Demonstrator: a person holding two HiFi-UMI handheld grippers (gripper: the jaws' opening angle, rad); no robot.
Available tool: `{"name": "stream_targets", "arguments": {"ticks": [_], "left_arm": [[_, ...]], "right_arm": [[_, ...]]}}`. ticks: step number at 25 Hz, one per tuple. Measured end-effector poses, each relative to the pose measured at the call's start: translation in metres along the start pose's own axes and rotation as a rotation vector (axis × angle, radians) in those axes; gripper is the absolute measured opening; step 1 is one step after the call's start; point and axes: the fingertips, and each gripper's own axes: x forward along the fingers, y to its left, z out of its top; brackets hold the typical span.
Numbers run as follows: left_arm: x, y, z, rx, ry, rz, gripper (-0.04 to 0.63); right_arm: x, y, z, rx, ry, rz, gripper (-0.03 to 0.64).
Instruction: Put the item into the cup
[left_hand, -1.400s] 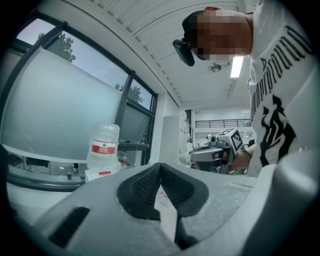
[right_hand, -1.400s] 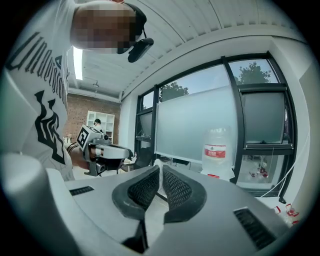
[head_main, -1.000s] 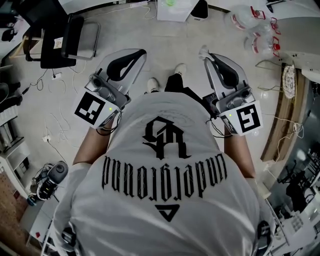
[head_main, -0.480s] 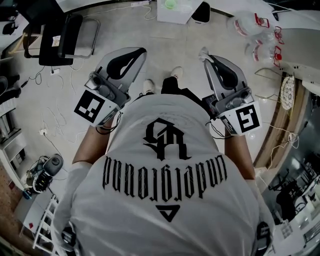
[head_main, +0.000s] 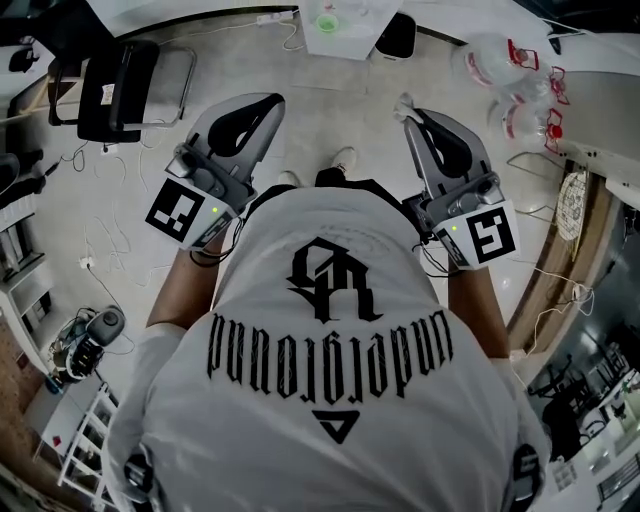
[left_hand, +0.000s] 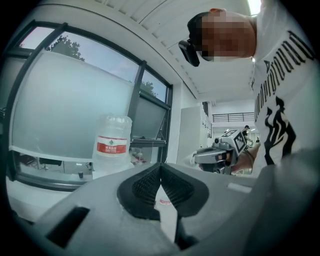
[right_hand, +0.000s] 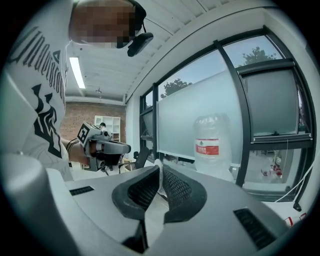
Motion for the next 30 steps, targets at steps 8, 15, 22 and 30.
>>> {"name": "stream_targets", "arguments": {"ticks": [8, 15, 22, 30], "left_arm": [[0.049, -0.001, 0.007, 0.004, -0.007, 0.012, 0.014], [0.071, 0.019, 0.002, -0.006, -0.010, 0.002, 0.014], [0.092, 0.043, 0.001, -0.014, 0.004, -0.017, 0.014], [0.106, 0.075, -0.011, -0.034, 0.033, -0.043, 0.014]], "right_arm": [[-0.009, -0.043, -0.006, -0.004, 0.016, -0.009, 0.028], [0.001, -0.060, -0.012, -0.035, 0.030, -0.023, 0.028], [0.023, -0.079, -0.017, -0.013, 0.062, -0.038, 0.028], [0.072, -0.092, -0.033, 0.023, 0.109, -0.017, 0.028]]}}
